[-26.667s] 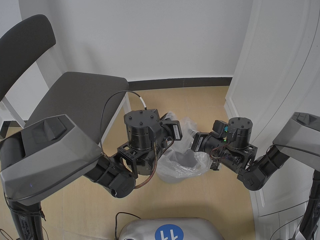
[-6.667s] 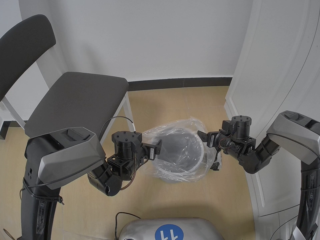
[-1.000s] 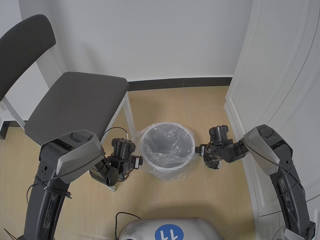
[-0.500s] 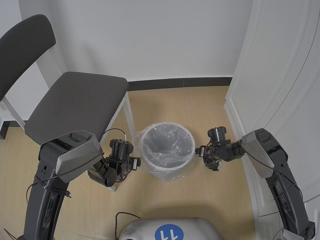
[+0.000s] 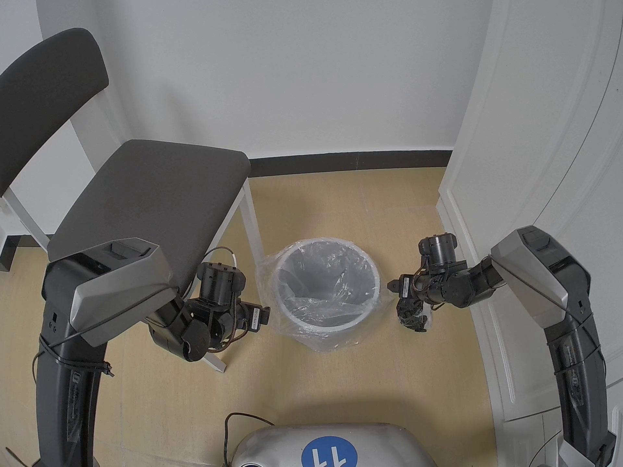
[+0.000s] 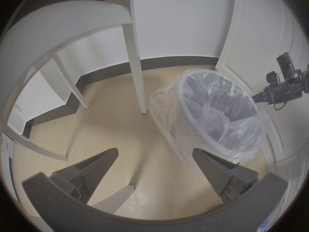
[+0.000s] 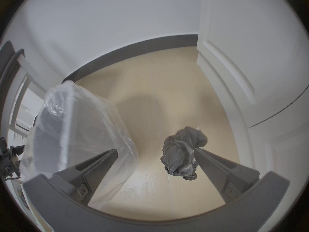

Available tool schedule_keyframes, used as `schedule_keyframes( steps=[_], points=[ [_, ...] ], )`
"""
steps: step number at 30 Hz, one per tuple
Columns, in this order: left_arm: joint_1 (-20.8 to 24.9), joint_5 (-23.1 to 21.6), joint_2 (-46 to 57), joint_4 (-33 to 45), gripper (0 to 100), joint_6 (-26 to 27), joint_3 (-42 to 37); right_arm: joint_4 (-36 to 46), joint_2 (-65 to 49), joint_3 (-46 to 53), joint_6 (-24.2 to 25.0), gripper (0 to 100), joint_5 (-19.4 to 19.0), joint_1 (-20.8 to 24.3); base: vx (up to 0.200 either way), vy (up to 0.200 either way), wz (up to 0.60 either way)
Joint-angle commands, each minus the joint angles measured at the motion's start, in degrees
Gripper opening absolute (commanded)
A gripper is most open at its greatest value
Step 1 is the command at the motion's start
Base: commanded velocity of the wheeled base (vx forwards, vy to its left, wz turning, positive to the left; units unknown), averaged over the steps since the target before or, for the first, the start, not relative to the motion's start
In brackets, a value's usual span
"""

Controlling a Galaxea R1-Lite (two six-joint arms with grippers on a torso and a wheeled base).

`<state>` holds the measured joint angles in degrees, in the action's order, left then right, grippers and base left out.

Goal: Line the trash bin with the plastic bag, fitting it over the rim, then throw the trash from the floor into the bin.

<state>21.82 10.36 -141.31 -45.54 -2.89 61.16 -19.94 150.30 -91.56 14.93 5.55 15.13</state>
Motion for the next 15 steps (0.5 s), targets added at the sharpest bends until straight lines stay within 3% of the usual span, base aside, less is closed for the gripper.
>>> schedule_keyframes(
  steps=[1,8,15],
  points=[
    [-0.46,-0.34,3.50,-0.07,100,0.25,-1.57,-2.20,-6.95,4.99,-1.40,100,-0.27,0.08,0.000,0.000,0.00],
    [0.06,1.24,-1.33,-5.26,100,-0.19,1.95,-22.33,-10.82,15.27,-1.05,100,-0.19,5.35,0.000,0.000,0.00],
    [0.06,1.24,-2.21,-5.08,100,-0.19,2.47,-28.13,-10.20,18.44,0.36,100,0.43,11.85,0.000,0.000,0.00]
  ],
)
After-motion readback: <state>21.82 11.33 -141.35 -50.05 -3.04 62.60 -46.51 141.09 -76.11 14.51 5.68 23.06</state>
